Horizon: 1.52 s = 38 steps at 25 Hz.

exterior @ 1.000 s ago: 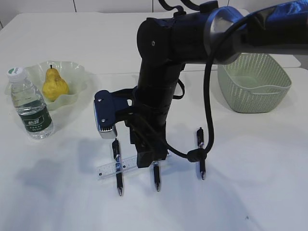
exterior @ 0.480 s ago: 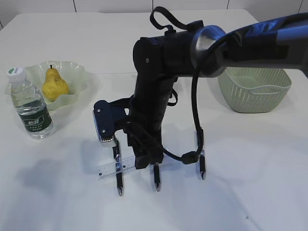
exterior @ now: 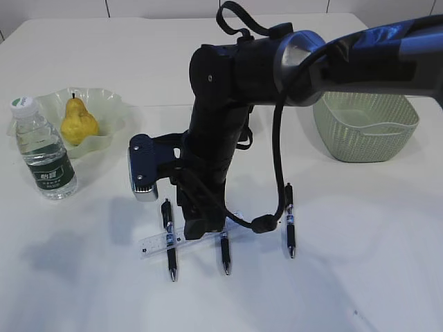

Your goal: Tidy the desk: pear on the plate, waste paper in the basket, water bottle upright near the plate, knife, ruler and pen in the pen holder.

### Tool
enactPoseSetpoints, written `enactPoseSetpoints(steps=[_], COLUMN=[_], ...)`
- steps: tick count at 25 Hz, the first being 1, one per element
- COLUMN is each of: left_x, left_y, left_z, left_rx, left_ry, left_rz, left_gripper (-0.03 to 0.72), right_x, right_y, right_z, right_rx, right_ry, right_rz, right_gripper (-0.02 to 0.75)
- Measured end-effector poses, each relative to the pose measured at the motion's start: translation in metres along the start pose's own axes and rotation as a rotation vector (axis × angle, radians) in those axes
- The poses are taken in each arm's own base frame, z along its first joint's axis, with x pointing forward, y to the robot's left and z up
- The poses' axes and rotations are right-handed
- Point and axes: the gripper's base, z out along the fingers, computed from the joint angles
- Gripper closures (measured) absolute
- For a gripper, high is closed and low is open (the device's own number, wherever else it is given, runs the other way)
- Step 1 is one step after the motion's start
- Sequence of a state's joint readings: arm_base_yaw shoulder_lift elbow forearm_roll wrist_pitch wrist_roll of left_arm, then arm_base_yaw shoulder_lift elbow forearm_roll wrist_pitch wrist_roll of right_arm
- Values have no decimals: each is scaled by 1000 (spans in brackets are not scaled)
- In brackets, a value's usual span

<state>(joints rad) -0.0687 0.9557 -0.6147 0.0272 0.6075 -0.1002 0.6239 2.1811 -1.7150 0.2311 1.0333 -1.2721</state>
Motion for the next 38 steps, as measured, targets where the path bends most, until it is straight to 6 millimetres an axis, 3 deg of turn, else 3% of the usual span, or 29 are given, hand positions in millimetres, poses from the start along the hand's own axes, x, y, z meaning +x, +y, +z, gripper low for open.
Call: enactPoseSetpoints(steps=[27, 38], left_x=[0, 0], left_y=[0, 0], left_z=[0, 0], left_rx=[0, 0], left_ry=[2, -2], left_rz=[0, 0], left_gripper=[298, 298], right_x=[5, 1], right_y=[4, -9], right_z=[0, 8], right_rx=[-44, -13], right_ry=[54, 48], right_rz=[44, 33], right_gripper=[237, 237])
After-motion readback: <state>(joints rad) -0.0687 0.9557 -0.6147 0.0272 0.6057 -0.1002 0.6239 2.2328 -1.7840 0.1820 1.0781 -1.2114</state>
